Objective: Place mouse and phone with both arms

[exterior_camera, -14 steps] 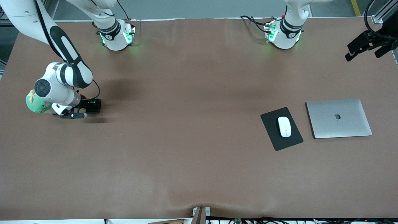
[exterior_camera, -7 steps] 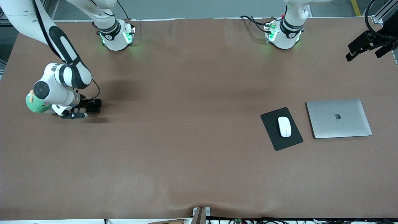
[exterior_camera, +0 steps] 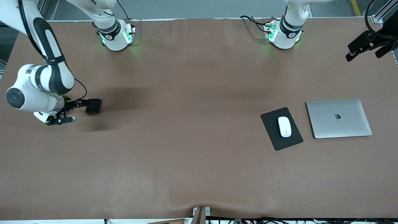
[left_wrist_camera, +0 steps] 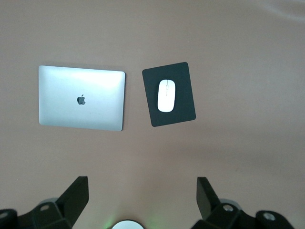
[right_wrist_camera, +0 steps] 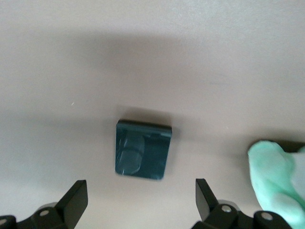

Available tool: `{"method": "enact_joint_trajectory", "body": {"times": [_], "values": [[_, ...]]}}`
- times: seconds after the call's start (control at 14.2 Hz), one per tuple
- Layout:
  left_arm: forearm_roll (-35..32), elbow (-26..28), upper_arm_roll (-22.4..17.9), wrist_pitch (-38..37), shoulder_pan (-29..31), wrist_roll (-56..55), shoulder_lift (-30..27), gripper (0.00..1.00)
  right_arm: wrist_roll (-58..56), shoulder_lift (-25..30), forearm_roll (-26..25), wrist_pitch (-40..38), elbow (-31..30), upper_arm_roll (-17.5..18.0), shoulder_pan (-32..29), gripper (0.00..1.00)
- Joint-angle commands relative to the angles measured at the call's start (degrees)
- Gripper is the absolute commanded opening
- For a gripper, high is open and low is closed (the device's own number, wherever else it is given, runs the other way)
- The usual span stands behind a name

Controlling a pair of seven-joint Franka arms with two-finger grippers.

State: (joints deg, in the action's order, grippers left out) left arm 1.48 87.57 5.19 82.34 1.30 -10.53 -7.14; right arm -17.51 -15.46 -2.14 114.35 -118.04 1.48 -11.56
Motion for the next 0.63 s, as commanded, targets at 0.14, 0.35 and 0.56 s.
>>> {"method": "enact_joint_trajectory", "body": {"times": [0.14, 0.35, 0.56], "values": [[0.89, 0.23, 0.34, 0.54, 0.37, 1.12, -0.86, 1.0, -0.68, 0.17, -1.2, -16.95, 12.2, 1.25, 1.45, 1.0], [0.89, 0.23, 0.52, 0.54, 0.28, 1.12, -0.86, 1.0, -0.77, -0.45, -0.76, -25.55, 19.57, 1.34, 2.59, 1.0], [0.8, 0.06, 0.52, 0.54, 0.02, 1.12, -0.69, 1.0, -0.51, -0.62, 1.17, -29.77, 25.9, 1.16, 2.51, 1.0]]}}
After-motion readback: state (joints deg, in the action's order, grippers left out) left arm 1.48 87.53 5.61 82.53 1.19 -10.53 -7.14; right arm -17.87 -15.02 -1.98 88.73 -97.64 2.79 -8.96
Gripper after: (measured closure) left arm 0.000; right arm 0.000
